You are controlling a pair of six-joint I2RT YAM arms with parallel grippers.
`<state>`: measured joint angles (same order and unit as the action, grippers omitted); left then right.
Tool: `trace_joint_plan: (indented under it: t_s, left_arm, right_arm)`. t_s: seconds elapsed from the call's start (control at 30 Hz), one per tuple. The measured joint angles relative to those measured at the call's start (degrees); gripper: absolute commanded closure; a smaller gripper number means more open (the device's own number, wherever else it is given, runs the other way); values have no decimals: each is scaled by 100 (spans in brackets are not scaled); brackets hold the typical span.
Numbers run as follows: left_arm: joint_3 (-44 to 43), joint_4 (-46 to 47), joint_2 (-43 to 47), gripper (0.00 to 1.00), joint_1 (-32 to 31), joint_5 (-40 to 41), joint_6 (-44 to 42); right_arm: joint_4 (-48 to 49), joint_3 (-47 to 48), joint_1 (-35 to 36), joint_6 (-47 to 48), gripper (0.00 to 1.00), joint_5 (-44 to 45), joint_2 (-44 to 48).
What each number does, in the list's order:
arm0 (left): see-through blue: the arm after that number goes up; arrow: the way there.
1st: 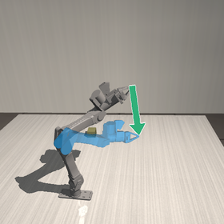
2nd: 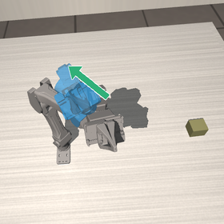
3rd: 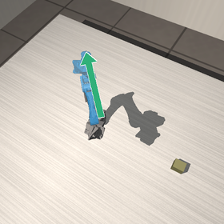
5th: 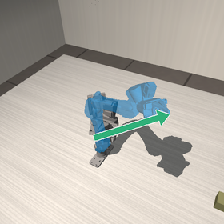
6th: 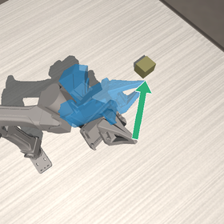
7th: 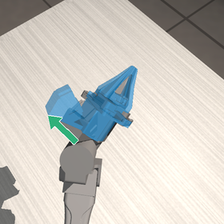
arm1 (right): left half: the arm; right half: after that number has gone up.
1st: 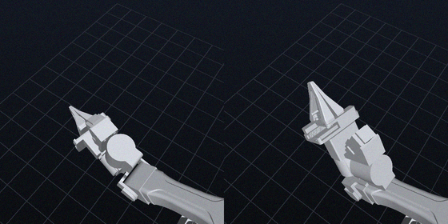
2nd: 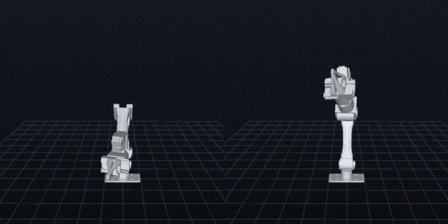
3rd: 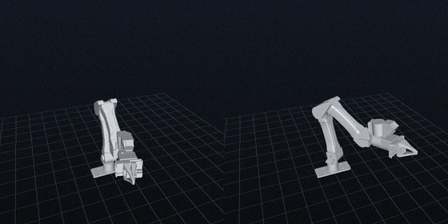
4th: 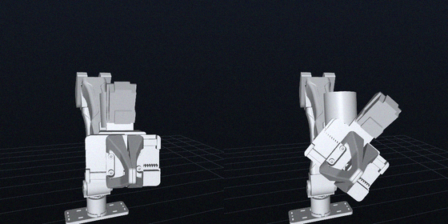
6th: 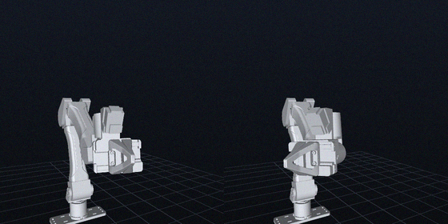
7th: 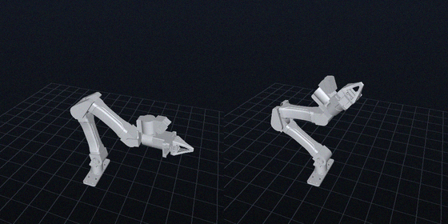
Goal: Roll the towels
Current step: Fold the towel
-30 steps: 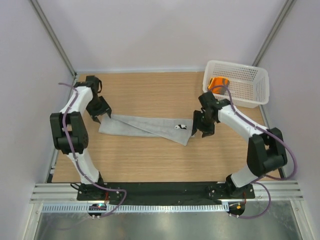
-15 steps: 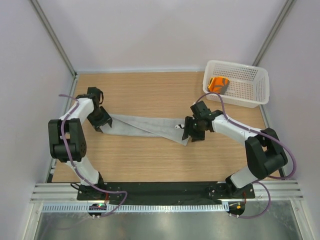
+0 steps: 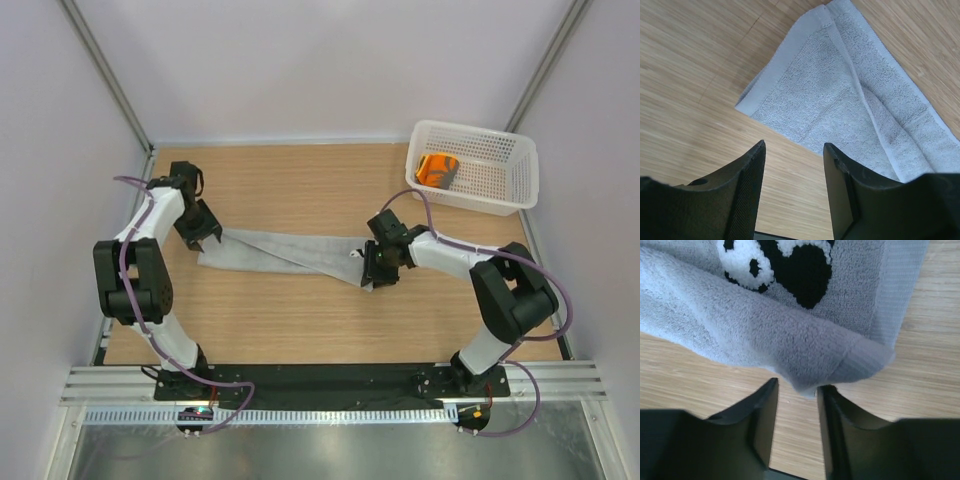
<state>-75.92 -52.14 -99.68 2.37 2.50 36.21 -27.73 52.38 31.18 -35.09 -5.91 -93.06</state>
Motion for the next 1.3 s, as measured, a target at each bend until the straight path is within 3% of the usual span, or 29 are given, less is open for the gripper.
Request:
trace_joint_plan:
  t_s: [0.03, 0.2, 0.5, 0.57, 0.73, 0.93, 1.17, 1.3]
  left_arm:
    - [-22, 2, 0, 50, 0, 0, -52]
    - [-24, -26, 0, 51, 0, 11, -216]
    - [48, -11, 0, 52, 0, 31, -337]
    - [50, -9, 0, 53, 0, 31, -356]
    - [103, 4, 33, 53, 0, 13, -372]
    - [151, 4, 136, 53, 0, -20, -374]
    - [164, 4, 197, 53, 0, -59, -374]
    - [184, 7, 197, 54, 0, -96, -374]
  right_arm:
    - [28, -2, 22, -22, 70, 26, -42]
    - [103, -11, 140, -129, 89, 83, -111]
    - [-420, 516, 173, -190, 92, 225, 9]
    - [-614, 953, 173, -184, 88, 341, 63]
    - [-1021, 2212, 120, -81, 39, 754, -59]
    - [-1381, 3038, -142, 7, 35, 1113, -640]
    - [-1801, 2959, -459, -22, 34, 1462, -848]
    - [-1694, 2396, -457, -20, 36, 1473, -562]
